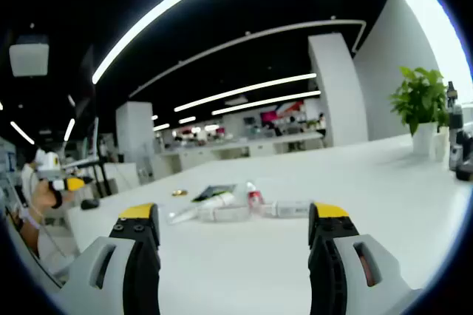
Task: Arrange the skincare products in the storage area until every visible bottle or jar stands upright without overlapping.
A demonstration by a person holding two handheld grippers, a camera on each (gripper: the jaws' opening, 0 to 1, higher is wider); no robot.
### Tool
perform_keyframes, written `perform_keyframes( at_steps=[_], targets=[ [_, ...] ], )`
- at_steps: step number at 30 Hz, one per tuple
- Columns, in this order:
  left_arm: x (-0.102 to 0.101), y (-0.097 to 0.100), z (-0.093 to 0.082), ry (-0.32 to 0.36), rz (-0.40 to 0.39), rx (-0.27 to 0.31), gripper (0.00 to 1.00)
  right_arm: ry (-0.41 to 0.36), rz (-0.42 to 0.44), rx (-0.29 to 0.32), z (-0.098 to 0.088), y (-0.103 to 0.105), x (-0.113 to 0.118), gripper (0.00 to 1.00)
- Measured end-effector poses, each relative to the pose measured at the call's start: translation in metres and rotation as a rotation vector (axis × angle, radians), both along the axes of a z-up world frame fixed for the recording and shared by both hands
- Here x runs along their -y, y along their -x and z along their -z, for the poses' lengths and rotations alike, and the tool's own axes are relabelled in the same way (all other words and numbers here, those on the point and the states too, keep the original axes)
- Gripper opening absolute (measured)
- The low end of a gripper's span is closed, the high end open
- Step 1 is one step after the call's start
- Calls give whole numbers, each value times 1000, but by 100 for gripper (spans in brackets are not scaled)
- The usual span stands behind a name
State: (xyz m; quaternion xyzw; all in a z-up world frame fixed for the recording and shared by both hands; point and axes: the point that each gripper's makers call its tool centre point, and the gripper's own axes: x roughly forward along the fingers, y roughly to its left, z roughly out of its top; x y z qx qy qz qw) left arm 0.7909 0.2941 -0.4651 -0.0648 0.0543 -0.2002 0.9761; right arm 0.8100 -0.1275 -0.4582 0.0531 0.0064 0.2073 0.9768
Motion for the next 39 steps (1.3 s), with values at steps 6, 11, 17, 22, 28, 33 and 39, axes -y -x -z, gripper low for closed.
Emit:
perform_keyframes(
  at_steps=[6,11,17,22,28,33,39],
  targets=[
    [2,2,-1,0,4,4,98,3,0,4,-2,2,0,82],
    [1,3,-1,4,2,6,98,9,-1,6,-3,2,-2,82],
    [2,4,-1,4,1,6,98,-7,-18,12,-5,2,-4,82],
    [2,4,-1,5,1,6,98,-18,-28,28,-10,5,-10,82],
    [5,3,1,25,11,5,98,-27,-58,50,-19,6,-20,82],
    [6,2,3,25,18,0,97,-11,-73,60,-23,-1,-27,82],
    [5,2,1,33,20,6,96,31,-77,85,-33,-13,-26,83]
  ],
)
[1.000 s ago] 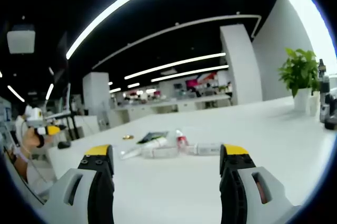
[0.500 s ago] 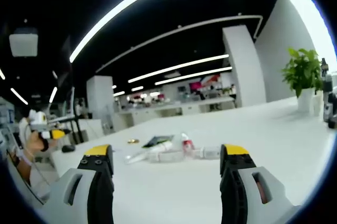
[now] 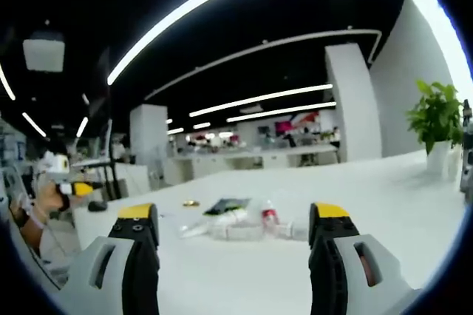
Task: Arrange the skincare products in the storage area until every visible bottle or jar stands upright without overlapping.
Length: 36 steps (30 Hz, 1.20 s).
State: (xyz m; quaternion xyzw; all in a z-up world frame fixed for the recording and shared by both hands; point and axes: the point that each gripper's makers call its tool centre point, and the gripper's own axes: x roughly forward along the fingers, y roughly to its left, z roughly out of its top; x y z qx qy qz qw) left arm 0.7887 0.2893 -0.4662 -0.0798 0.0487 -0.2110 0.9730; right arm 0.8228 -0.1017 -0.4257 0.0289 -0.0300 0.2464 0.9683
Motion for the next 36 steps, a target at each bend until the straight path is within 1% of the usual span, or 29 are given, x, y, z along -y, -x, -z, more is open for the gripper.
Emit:
perform_keyframes(
  at_steps=[2,7,11,18,22,26,30,33,36],
  targets=[
    [0,0,0,2,3,2,96,5,1,4,-3,-4,1,83],
    [-2,-1,-1,21,6,0,96,25,-23,62,-17,-17,-4,85],
    [-1,-3,-1,23,9,2,96,3,-38,86,-22,-29,-5,86],
    [3,-4,2,21,17,-8,96,18,-59,80,-16,-51,-16,86],
    [6,-4,2,17,23,-7,96,-5,-69,69,-13,-63,-20,86],
    [5,-4,2,15,24,-7,96,-28,-64,71,-14,-75,-19,85],
    [5,-4,2,18,21,-7,96,-11,-23,81,-10,-94,-17,86],
    [6,-3,2,17,19,-5,96,-7,-29,70,-5,-102,-20,85],
    [6,-2,2,16,19,-4,96,-29,-37,61,-1,-110,-23,84]
  ],
)
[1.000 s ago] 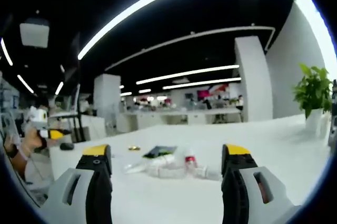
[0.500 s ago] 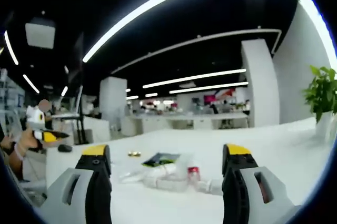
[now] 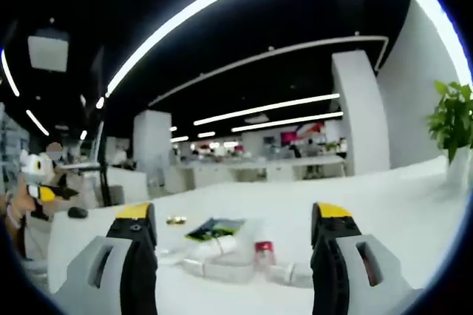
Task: Arrange the skincare products in the storage area until every visible bottle or jar stands upright without overlapping.
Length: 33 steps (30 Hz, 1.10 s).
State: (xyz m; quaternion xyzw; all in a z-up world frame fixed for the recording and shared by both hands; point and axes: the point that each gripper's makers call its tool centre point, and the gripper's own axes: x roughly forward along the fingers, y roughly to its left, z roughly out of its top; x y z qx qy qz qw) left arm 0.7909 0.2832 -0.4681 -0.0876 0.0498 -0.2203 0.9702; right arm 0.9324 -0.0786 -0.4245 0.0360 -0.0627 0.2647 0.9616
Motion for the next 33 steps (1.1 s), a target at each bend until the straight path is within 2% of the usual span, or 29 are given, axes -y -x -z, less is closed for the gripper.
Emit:
perform_keyframes(
  at_steps=[13,19,23,26,33],
  targets=[
    [0,-2,3,-4,1,-8,96,-14,21,-32,22,-39,-4,75],
    [-1,-3,4,-6,1,-10,96,-27,62,-61,36,-57,-2,69],
    [0,-2,4,-7,0,-9,96,-1,74,-77,43,-69,-4,69],
    [1,-2,4,-7,0,-10,96,37,70,-126,55,-77,-12,67],
    [2,-2,4,-6,6,-6,96,55,72,-181,72,-90,-18,61]
  ],
)
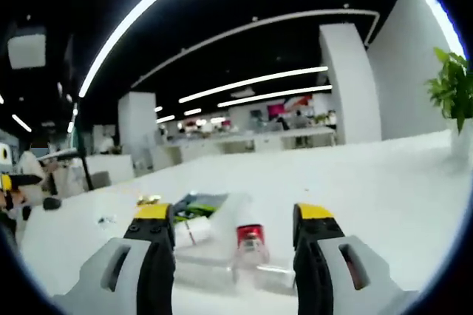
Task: Arrange the skincare products in the storage area until every visible bottle or jar stands upright without overlapping.
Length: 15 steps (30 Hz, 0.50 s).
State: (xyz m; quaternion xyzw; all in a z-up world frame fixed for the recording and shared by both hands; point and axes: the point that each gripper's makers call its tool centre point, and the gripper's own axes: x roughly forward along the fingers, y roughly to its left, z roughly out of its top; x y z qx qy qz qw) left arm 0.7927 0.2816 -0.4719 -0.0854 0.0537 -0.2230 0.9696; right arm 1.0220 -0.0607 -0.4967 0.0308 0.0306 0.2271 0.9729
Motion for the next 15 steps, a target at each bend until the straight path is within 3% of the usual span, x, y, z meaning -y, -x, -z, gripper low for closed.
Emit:
perform_keyframes(
  at_steps=[15],
  targets=[
    [-1,-2,2,1,4,-3,96,80,15,-154,39,-28,1,56]
  ],
)
